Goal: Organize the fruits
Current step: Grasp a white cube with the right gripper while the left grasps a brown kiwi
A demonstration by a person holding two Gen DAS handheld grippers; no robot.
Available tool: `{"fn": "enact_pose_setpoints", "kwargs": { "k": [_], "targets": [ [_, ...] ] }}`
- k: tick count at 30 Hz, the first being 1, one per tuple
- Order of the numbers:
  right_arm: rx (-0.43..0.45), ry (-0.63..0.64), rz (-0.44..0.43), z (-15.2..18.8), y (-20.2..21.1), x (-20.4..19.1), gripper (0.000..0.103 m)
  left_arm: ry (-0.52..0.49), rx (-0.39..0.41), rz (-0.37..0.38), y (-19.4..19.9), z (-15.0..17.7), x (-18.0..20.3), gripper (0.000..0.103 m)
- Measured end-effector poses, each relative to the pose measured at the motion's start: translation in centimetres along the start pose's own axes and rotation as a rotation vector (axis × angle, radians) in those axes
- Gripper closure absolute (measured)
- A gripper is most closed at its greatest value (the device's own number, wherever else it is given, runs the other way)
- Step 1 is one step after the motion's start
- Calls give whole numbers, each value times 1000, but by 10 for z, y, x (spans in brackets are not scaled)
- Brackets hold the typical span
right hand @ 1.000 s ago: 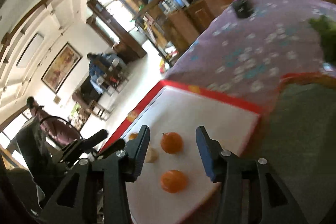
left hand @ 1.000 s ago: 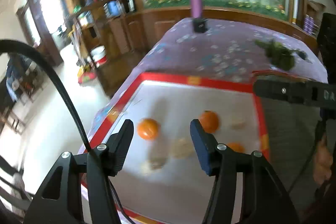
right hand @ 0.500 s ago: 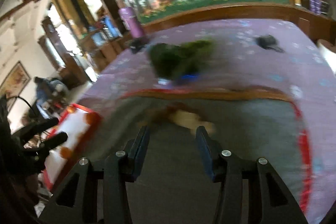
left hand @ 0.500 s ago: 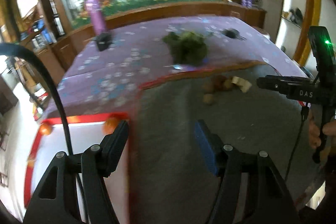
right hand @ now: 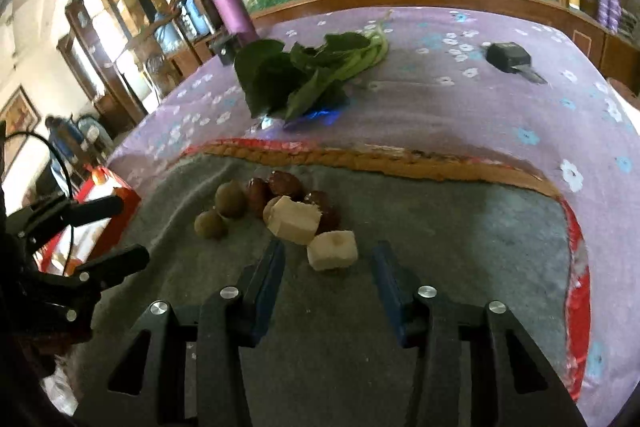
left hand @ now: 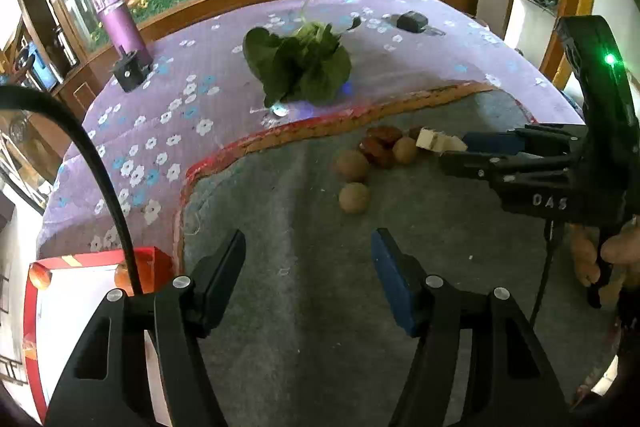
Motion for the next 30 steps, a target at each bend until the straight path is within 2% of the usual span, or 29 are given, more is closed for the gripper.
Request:
{"fn": "enact_pose_setpoints", "kwargs": {
  "k": [4,7,9,15,18,20,22,25,27,30],
  "targets": [
    [6,35,43,2,-7,0,75,5,-13,11,-9,-4,3,39],
    [18,47,50,4,-4,3,75,2,-28,25,-17,-7,9,39],
    [19,17,24,3,3,8,75,-2,-39,34,-24,-9,13,39],
    [64,-147,-53,-15,28,35,75,-9,-61,47,-40,-17,24,39],
    [83,-199,-56,-20,33,45,75,-11,-57,49,-45,-20,25,40],
    [86,-222,-55,-23,33,51,75,-5,-52,58,-48,-21,24,47],
    [86,-247,-65,-24,33,55,75,-11,-51,72,-50,-21,25,61],
    [89,-252,-63,-24,34,56,75,-15,-43,104,-54,-20,27,78],
    [93,-248,-74,-25,35,54,75,-23,-32,120,-54,-22,29,84],
    [106,-240,-74,-26,38,53,75,-12,-17,115,-54,-23,30,84]
  ]
}}
Point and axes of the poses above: each gripper's, at about its wrist camera, not at the fingertips, and y roughly against the way its jaws point, x to its right, z to its underside, the point moved 10 cm from there along -y, roughly the way its jaws point, and after that the axes turned 13 degrees about -y, right-handed, at the moved point
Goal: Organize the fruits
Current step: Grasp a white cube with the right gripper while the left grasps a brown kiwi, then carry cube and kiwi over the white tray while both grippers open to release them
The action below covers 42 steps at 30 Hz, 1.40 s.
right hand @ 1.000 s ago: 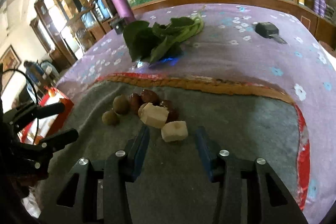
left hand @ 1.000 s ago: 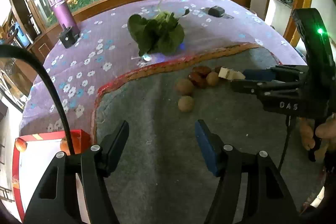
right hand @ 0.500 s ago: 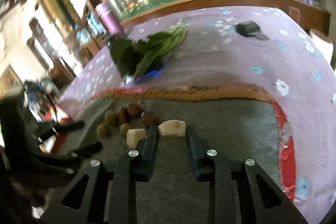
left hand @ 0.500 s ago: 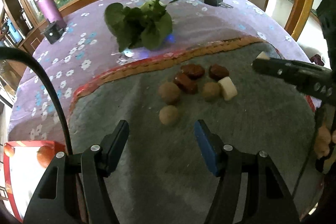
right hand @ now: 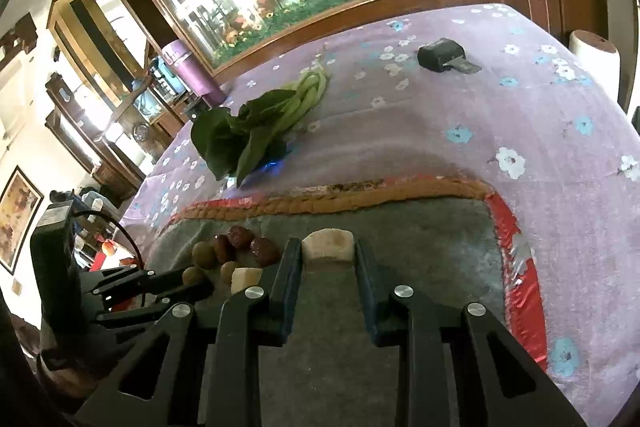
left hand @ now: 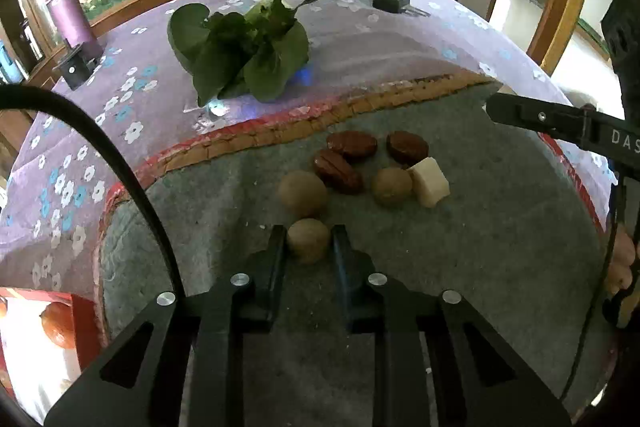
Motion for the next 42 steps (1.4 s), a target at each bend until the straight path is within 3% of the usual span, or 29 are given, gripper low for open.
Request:
{"fn": "enact_pose_setpoints", "kwargs": {
  "k": [7,14,20,24,32,36,42],
  "targets": [
    [41,-1,-16,-6,6,0,75,19,51,-23,21,4,3,84],
    [88,0,27,-11,6,8,75,80,138,-45,77,26,1,84],
    [118,7,49,-7,13,2,75,123,184,-117,122,54,-15,84],
    [82,66,-23,18,16,-46,75,170,210,-212,153,76,-47,84],
    [-133,189,-267,95,-26,-205,76,282,257,-369,202,125,-111,83],
    [-211,264,-338,137,-43,-272,76,348,249,-408,206,151,-140,83],
    [-305,336,-370,192,-65,-327,76,432,216,-442,200,189,-172,83]
  ]
}}
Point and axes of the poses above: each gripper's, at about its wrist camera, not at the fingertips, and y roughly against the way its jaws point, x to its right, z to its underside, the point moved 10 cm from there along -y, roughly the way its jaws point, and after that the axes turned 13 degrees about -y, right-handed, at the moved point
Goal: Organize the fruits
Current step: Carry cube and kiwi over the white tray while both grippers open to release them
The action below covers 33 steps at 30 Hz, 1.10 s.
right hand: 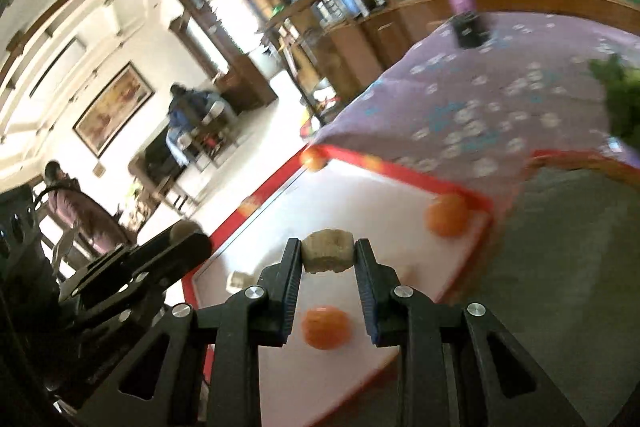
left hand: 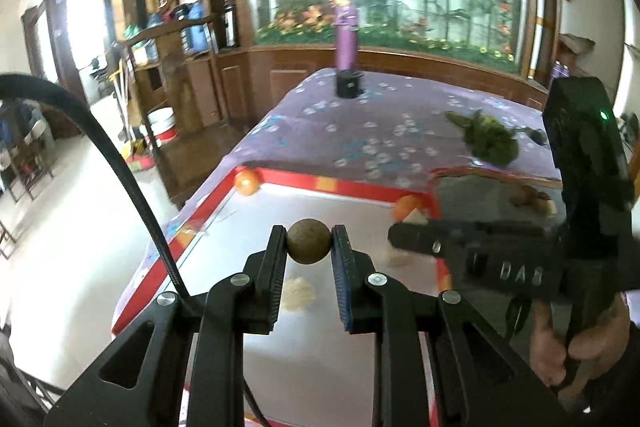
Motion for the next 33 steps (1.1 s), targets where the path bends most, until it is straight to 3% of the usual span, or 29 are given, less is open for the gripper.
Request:
{"fn": "enact_pose_setpoints", "kwargs": {
  "k": [8,11,13,16,19,24,28,33],
  "targets": [
    [-102,26,21,36,-40,-13,75,28,-94,-29,-25,33,-20,83],
    [-98,15,28,37,-42,-12,71,46,-125,-51,-28,41,-26,83],
    [-106,3,1,36,-36,-15,66,40,-139,-73,-27,42,-29,70],
    [-25,20,-13,24,-8,-16,59,48,-117,-96,-18,36,-29,47],
    [65,41,14,11,26,-3,58,12,-80,-77,-11,24,-14,46],
    [165,-34,91,-4,83,61,55,-93,-43,26,-7,0,47,46],
    [240,-83,224,-3,137,134,55,-190,-28,91,-5,-14,97,41],
    [238,-139,418,-3,175,225,54,-275,-32,185,-9,-29,155,41]
  ]
}}
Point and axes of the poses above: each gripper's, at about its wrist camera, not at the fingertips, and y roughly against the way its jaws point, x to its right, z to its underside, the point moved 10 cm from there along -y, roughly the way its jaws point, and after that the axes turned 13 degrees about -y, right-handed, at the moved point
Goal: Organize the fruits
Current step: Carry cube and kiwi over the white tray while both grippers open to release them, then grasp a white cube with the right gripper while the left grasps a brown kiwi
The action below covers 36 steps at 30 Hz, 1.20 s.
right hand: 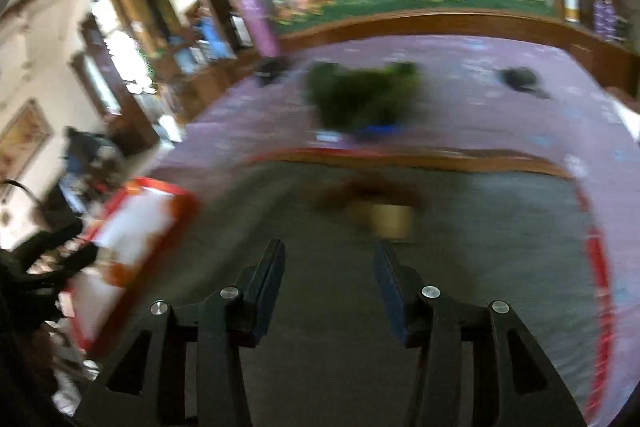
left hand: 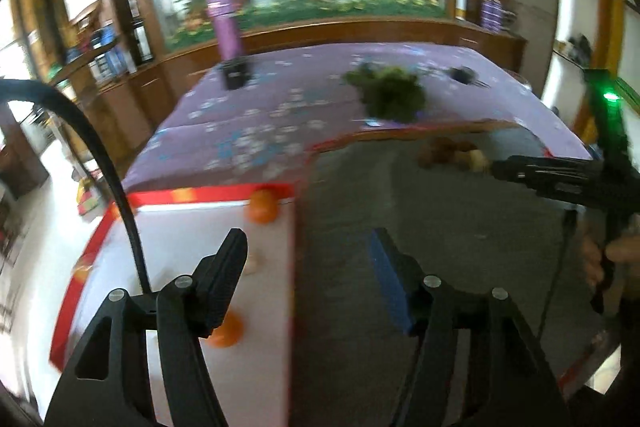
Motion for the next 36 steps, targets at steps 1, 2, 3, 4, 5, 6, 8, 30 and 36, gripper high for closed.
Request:
{"fn": "enact_pose_setpoints", "kwargs": {
  "k": [1,2,3,4,5,6,8,30,36],
  "targets": [
    [-27,-15,8,-2,-4,11,54,-16,-3,10,-2,-5,8,41],
    [-38,-28,15,-3,-6,19,54,-35,-6,19,-6,-12,16,41],
    [-44,-40,17,-6,-9,23,54,-49,-7,31,-9,-17,22,41],
    [-57,-48,5,-9,-14,24,54,-55,-8,40,-11,-21,25,41],
    [-69,-50,-5,-10,-18,23,54,-57,-13,52,-14,-25,29,41],
    [-77,-48,-13,-11,-21,21,54,-56,-24,61,-18,-28,31,41],
    [-103,-18,-14,-11,-32,15,57,-54,-41,82,-25,-32,38,41],
    [-102,-438,-163,-41,-17,98,86,-171,-107,359,-97,-78,148,45],
    [-150,-461,-148,-34,-26,100,86,-162,-177,407,-122,-76,163,64]
  ]
}}
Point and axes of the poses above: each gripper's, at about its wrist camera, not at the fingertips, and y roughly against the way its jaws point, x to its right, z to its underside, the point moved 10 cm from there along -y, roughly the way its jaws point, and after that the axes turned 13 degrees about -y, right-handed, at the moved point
